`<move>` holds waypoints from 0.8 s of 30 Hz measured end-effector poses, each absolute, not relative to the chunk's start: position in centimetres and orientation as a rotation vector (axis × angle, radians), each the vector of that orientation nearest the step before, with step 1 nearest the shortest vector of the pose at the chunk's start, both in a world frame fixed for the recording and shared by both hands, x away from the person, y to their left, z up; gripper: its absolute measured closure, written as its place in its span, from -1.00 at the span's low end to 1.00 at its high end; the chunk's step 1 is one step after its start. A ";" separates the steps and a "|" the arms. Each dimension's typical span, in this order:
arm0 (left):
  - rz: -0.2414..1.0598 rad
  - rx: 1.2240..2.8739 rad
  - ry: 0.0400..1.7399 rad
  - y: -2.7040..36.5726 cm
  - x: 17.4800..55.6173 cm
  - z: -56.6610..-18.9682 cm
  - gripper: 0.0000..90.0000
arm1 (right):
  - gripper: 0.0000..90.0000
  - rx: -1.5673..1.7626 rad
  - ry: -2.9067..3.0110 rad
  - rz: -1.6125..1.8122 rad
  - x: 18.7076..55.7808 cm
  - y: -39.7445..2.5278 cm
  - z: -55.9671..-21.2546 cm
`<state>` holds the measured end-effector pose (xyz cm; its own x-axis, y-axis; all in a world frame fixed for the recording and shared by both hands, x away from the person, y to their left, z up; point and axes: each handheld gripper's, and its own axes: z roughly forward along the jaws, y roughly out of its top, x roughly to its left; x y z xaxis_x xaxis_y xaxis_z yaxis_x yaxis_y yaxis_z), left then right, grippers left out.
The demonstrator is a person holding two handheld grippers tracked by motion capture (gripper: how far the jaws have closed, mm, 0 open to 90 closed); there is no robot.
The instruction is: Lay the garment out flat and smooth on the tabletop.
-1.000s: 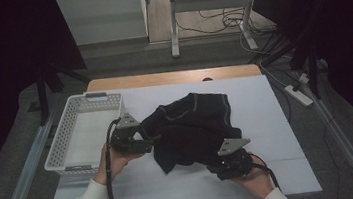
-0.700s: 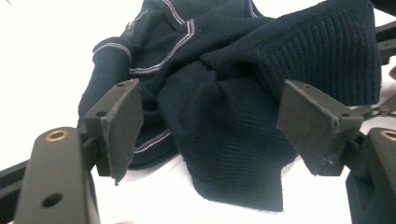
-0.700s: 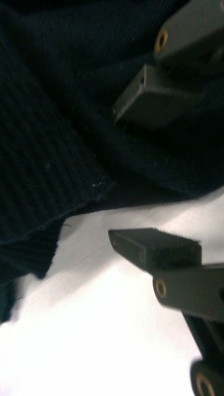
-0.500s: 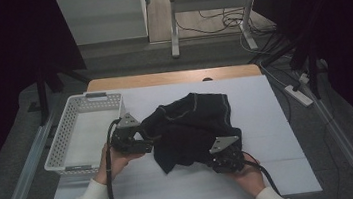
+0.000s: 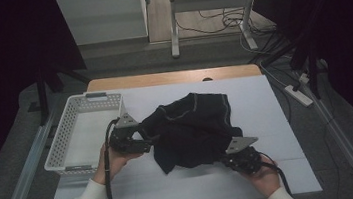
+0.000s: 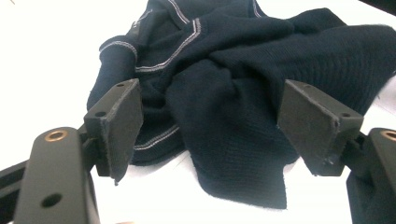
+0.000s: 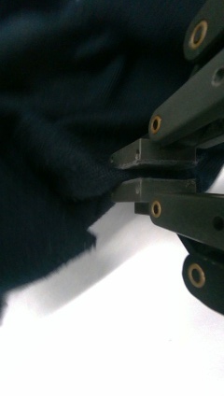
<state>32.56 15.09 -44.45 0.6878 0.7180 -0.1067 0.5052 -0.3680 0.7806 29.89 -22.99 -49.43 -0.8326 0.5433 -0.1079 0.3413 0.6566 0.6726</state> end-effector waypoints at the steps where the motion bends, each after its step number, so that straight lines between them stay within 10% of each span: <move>1: 0.318 2.049 0.939 15.1 32.6 -44.5 -0.48 | 0.88 0.729 2.563 0.961 29.9 -23.7 -49.2; 24: 0.322 2.052 0.941 15.0 32.6 -44.4 -0.49 | 0.77 0.941 2.387 0.995 30.9 -30.6 -48.4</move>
<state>32.58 14.99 -44.44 0.6859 0.7203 -0.1035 0.5062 -0.3700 0.7790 30.94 -30.56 -48.36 -0.7001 0.7082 -0.0915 0.4336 0.5234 0.7335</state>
